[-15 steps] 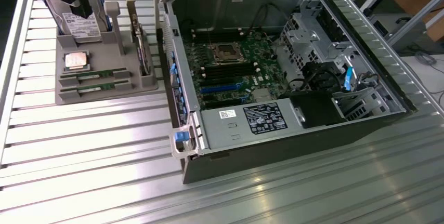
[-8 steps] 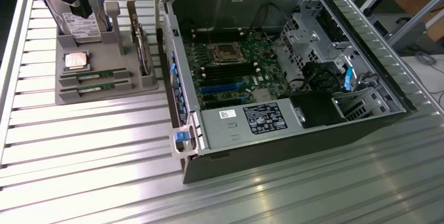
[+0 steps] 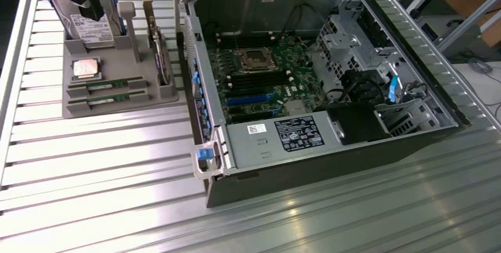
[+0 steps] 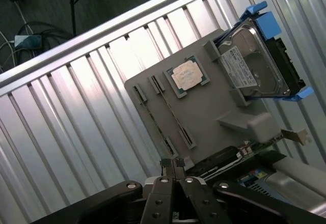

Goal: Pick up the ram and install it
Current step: 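Pick up the ram and move it above insertion slot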

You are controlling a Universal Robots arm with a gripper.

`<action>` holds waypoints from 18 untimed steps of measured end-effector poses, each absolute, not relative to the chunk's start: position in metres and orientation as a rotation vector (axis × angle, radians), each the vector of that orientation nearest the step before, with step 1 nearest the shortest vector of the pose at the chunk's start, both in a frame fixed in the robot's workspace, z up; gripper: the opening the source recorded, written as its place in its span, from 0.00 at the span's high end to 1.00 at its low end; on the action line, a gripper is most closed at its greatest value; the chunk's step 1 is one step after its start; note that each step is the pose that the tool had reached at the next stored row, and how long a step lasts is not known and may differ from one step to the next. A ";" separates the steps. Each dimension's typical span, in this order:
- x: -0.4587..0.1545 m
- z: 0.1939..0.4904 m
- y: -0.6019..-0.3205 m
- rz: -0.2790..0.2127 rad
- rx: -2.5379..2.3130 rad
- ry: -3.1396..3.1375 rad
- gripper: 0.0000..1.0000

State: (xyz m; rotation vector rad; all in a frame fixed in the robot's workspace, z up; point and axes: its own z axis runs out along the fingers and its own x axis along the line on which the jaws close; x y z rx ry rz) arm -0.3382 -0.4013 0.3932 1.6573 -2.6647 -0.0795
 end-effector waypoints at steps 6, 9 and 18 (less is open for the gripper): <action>-0.338 0.393 -0.401 -0.079 1.682 -2.649 0.89; -0.338 0.393 -0.401 -0.079 1.693 -2.642 0.89; -0.338 0.393 -0.401 -0.079 1.731 -2.616 0.89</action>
